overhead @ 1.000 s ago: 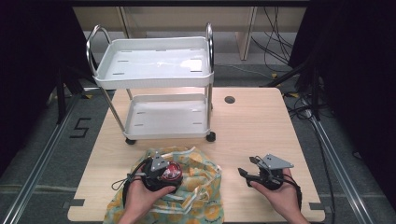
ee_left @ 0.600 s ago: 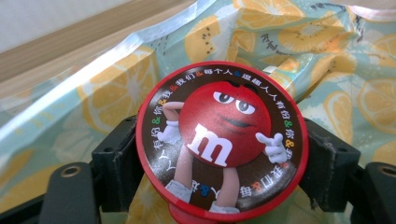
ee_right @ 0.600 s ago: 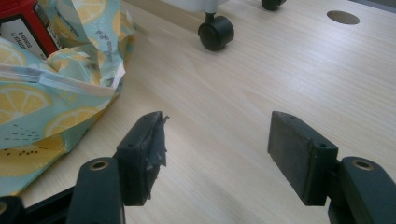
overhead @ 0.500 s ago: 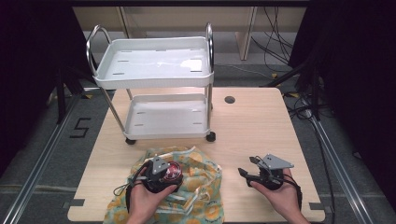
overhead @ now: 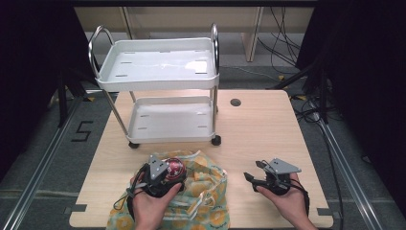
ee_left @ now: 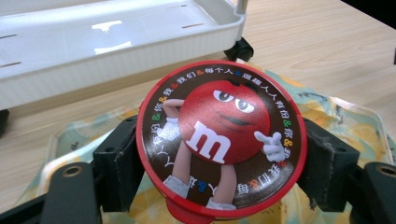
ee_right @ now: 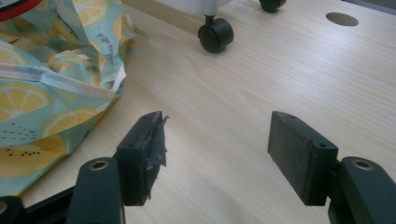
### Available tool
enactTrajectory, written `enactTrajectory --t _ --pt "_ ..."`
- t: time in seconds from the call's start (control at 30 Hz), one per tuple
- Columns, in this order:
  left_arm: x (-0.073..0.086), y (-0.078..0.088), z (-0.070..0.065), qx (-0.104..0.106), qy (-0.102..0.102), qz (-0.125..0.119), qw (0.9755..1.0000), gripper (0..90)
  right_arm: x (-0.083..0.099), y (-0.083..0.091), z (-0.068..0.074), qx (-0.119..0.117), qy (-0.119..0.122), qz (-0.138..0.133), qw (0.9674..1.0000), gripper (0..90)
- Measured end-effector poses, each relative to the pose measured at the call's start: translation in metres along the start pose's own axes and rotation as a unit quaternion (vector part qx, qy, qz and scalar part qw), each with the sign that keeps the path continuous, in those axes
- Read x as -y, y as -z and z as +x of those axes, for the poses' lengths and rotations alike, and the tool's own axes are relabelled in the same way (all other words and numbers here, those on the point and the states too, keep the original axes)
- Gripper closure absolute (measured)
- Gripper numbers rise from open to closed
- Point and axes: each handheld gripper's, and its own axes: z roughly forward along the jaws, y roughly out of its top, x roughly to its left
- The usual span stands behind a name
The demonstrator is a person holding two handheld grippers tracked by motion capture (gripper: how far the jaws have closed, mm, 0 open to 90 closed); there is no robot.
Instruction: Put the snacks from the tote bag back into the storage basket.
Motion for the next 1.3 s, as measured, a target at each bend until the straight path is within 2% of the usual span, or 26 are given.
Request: enactTrajectory --t 0.13,0.17,0.23,0.27,0.3,0.43,0.47,0.5,0.57,0.6,0.9,0.93,1.07,1.1,1.13,1.2,1.27,1.3 --pt "-0.002 0.0 0.001 -0.006 0.008 0.001 0.9999 25.4 0.0 0.001 -0.001 0.001 -0.001 0.001 1.0 37.0" --pt "-0.003 0.002 0.002 -0.009 0.007 0.003 0.9999 25.4 0.0 0.001 0.001 0.002 -0.011 0.003 0.9999 37.0" --pt "-0.005 0.002 0.001 -0.009 0.013 0.0 0.9999 25.4 0.0 0.001 0.001 0.001 -0.016 0.002 0.9999 37.0" --pt "-0.008 0.004 0.003 -0.013 0.017 -0.004 0.9998 25.4 0.0 0.002 0.0 0.0 -0.009 0.004 0.9999 37.0" --pt "-0.008 0.004 0.003 -0.013 0.017 -0.004 0.9998 25.4 0.0 0.001 0.002 0.001 -0.015 0.002 0.9999 37.0" --pt "-0.014 0.008 0.005 -0.025 0.028 -0.012 0.9992 25.4 0.0 0.001 0.001 -0.001 -0.005 0.002 1.0 37.0" --pt "-0.016 0.009 0.006 -0.028 0.029 -0.012 0.9991 25.4 0.0 0.001 0.001 -0.001 -0.005 0.002 1.0 37.0" --pt "-0.016 0.008 0.007 -0.028 0.032 -0.015 0.999 25.4 0.0 0.001 0.002 -0.002 -0.016 0.005 0.9999 37.0" --pt "-0.019 0.009 0.008 -0.032 0.037 -0.016 0.9987 25.4 0.0 0.001 0.002 -0.001 -0.015 0.005 0.9999 37.0" --pt "-0.019 0.009 0.008 -0.032 0.036 -0.017 0.9987 25.4 0.0 0.001 0.0 -0.003 0.001 0.0 1.0 37.0" --pt "-0.023 0.011 0.011 -0.04 0.036 -0.014 0.9984 25.4 -0.001 0.002 0.002 -0.002 -0.002 -0.001 1.0 37.0" --pt "-0.024 0.011 0.012 -0.044 0.036 -0.013 0.9983 25.4 -0.001 0.001 0.001 0.002 0.007 -0.006 1.0 37.0" --pt "-0.025 0.012 0.014 -0.046 0.038 -0.014 0.9981 25.4 -0.001 0.001 0.002 -0.006 -0.002 -0.002 1.0 37.0" --pt "-0.025 0.012 0.015 -0.048 0.037 -0.014 0.9981 25.4 -0.001 0.003 0.005 0.0 -0.017 0.004 0.9998 37.0" --pt "-0.026 0.013 0.016 -0.049 0.037 -0.014 0.998 25.4 -0.001 0.002 0.003 -0.001 -0.005 0.003 1.0 37.0" --pt "-0.027 0.013 0.017 -0.052 0.04 -0.016 0.9977 25.4 -0.001 0.002 0.004 -0.001 -0.013 0.005 0.9999 37.0" --pt "-0.029 0.013 0.019 -0.057 0.041 -0.016 0.9974 25.4 -0.001 0.001 0.002 0.0 0.004 -0.003 1.0 37.0" --pt "-0.029 0.013 0.019 -0.057 0.041 -0.016 0.9974 25.4 -0.001 0.001 0.002 0.001 0.003 -0.002 1.0 37.0"
